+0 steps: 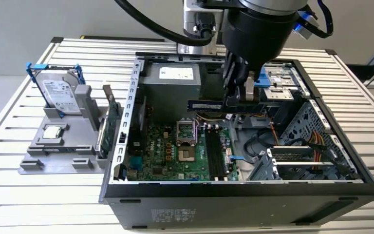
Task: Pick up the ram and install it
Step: 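Pick up the ram and move it above insertion slot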
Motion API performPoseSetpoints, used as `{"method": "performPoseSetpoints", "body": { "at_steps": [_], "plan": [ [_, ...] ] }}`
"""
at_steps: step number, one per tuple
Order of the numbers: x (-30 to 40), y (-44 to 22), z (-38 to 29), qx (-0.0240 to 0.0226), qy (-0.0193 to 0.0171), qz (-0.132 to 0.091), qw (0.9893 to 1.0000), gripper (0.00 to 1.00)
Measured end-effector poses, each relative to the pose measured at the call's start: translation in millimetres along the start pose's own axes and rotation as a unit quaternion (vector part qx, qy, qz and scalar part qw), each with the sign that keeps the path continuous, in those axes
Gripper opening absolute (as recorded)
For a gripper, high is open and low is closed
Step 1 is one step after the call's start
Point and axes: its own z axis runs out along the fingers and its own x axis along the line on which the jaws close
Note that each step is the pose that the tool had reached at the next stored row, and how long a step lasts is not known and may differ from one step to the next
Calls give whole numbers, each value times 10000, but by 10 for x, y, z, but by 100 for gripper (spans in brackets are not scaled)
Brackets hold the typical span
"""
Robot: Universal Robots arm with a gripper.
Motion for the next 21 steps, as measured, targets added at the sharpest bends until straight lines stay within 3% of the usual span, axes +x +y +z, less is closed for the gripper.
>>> {"method": "performPoseSetpoints", "body": {
  "at_steps": [10,21],
  "plan": [
    [-11,-178,-2,0,0,10,10000,0],
    [-17,-285,-4,-1,0,33,10000,0]
  ]
}}
